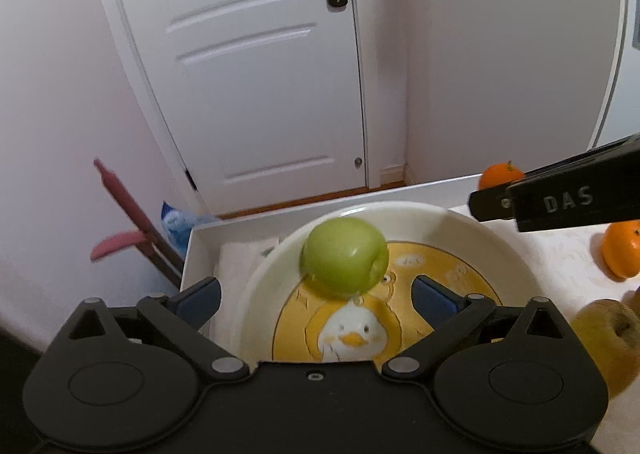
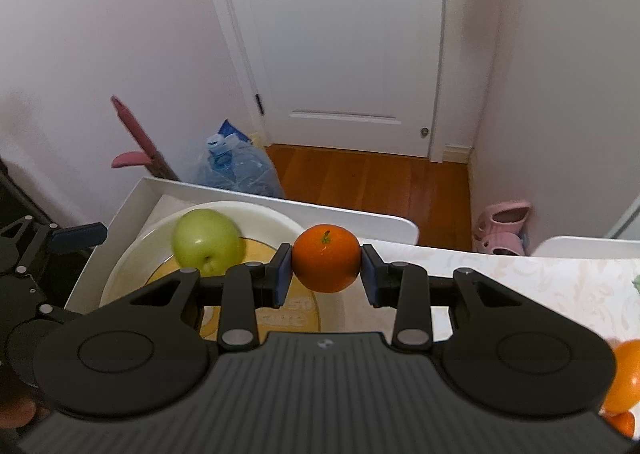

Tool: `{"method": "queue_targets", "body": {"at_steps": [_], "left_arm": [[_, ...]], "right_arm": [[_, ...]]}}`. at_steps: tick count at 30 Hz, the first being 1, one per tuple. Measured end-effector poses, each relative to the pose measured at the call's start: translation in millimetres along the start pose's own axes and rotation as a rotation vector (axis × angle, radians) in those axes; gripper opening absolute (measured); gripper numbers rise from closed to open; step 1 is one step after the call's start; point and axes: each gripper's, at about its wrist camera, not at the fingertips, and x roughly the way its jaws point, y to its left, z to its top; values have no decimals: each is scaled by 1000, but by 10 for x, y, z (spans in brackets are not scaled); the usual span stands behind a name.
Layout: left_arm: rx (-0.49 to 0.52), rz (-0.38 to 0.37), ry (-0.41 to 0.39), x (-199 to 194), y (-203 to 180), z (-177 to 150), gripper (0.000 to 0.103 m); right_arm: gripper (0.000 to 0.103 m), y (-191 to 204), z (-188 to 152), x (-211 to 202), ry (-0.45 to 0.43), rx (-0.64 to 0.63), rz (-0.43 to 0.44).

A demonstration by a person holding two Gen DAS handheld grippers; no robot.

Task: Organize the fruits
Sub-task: 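Release the green apple and tangerine onto the duck plate with both tools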

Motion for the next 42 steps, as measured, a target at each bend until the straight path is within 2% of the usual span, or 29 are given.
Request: {"method": "queue_targets", "body": {"at_steps": [5, 13, 18, 20, 22, 24, 35, 42], "left_arm": [[-78, -43, 34, -86, 145, -54, 103], [-116, -8, 49, -220, 182, -185, 103], [-128, -1, 51, -276, 184, -236, 103], [-132, 1, 57, -272, 184, -253, 103], [-135, 2, 60, -288, 188, -261, 103], [-137, 3, 59, -300, 190, -259, 103], [-151, 18, 53, -374, 160, -272, 103], [-174, 63, 39, -535, 107, -245, 103]], "right_arm": [[51, 133, -40, 68, 10, -117, 58], [51, 280, -137, 271, 23, -260, 101], [52, 312, -189, 358, 30, -274, 122], [62, 322, -201, 349, 15, -280, 111], [90, 316, -203, 282, -12, -272, 113], [103, 315, -209, 205, -43, -259, 94], [103, 257, -160, -93, -54, -197, 81], [103, 176, -180, -527, -76, -138, 42]]}}
